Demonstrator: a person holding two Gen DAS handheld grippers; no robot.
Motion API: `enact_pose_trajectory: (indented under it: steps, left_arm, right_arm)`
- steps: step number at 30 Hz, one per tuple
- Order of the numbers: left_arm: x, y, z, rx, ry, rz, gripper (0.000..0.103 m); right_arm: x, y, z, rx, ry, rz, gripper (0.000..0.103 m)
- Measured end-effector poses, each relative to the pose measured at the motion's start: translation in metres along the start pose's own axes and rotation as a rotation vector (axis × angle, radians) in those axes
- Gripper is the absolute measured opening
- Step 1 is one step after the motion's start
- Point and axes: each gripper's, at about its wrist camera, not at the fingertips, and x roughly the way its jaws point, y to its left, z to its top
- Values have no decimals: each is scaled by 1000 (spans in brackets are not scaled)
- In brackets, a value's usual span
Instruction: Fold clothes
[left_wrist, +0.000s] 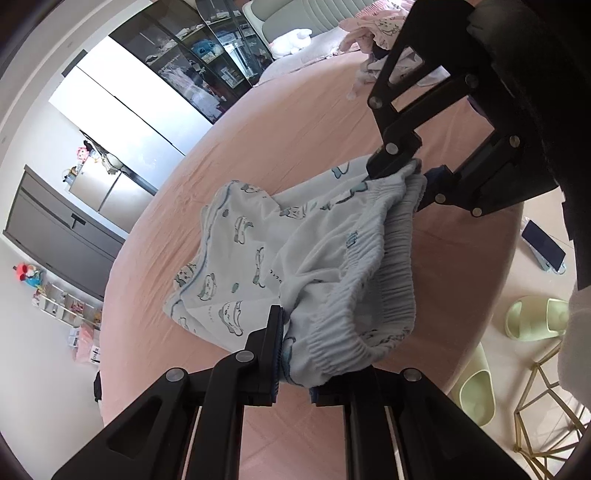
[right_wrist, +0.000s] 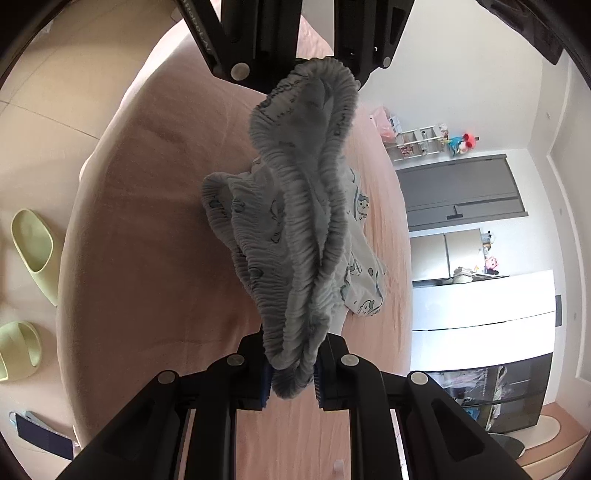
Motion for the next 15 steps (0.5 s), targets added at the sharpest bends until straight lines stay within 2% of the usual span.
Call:
enact_pose_trajectory:
  steps: [3, 8, 12, 15]
  left_arm:
    - [3, 1, 0, -9, 5, -13, 10]
    - [5, 11, 3, -28, -1, -18, 10]
    - [6, 27, 7, -84, -15, -21, 10]
    - [9, 41, 9, -125, -17, -18, 10]
  right_arm:
    - [-1, 4, -8, -3, 7, 14, 15]
    - [-1, -3, -2, 9, 6, 49, 15]
    - [4, -18, 1, 71, 12, 92, 15]
    - [7, -25, 1, 72, -3, 81, 15]
